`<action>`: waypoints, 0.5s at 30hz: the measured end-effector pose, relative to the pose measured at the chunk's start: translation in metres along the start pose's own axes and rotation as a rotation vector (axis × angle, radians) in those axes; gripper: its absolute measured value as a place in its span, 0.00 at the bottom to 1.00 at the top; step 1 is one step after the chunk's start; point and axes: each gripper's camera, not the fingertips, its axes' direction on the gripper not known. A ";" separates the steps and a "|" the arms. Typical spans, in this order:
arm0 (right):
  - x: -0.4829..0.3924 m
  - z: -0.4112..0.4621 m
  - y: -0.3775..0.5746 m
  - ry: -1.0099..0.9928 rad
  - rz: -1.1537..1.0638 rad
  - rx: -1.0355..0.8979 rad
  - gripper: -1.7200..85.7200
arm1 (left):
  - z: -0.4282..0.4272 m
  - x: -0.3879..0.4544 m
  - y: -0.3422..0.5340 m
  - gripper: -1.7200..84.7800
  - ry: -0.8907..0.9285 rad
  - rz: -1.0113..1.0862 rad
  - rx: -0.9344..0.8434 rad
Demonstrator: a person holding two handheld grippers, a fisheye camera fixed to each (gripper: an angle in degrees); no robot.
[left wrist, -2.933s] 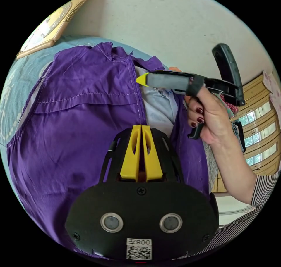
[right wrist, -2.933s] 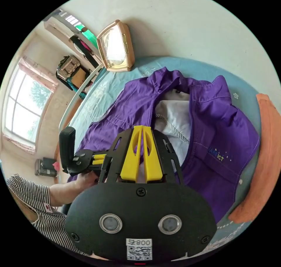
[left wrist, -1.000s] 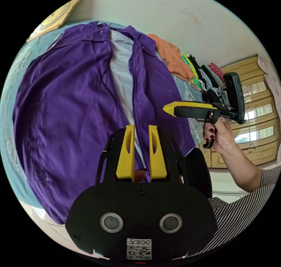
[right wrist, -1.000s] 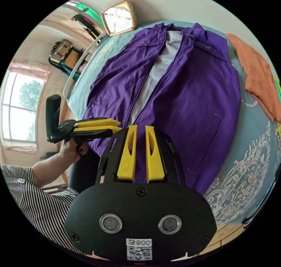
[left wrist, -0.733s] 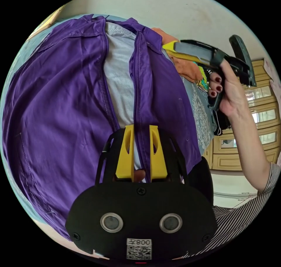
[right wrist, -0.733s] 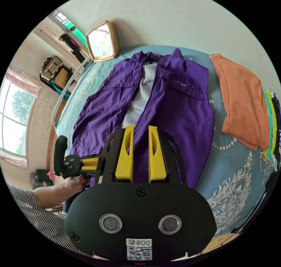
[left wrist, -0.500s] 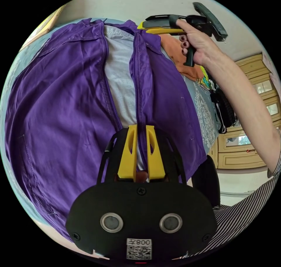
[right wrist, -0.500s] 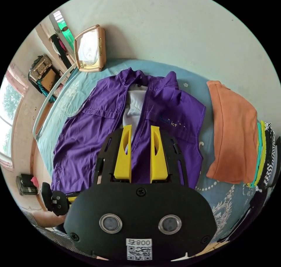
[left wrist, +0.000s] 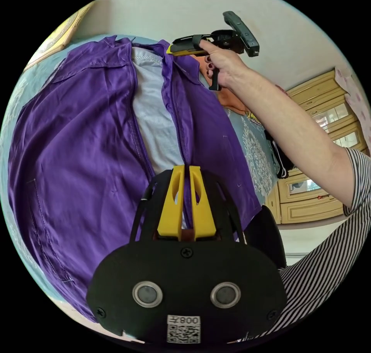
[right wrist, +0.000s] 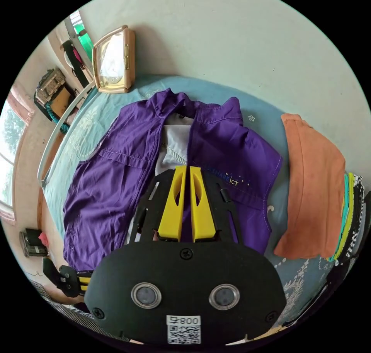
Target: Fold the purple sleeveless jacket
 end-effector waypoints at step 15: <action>-0.006 0.024 -0.044 -0.277 -0.018 -0.131 0.08 | 0.007 -0.042 -0.012 0.09 -0.042 -0.122 -0.051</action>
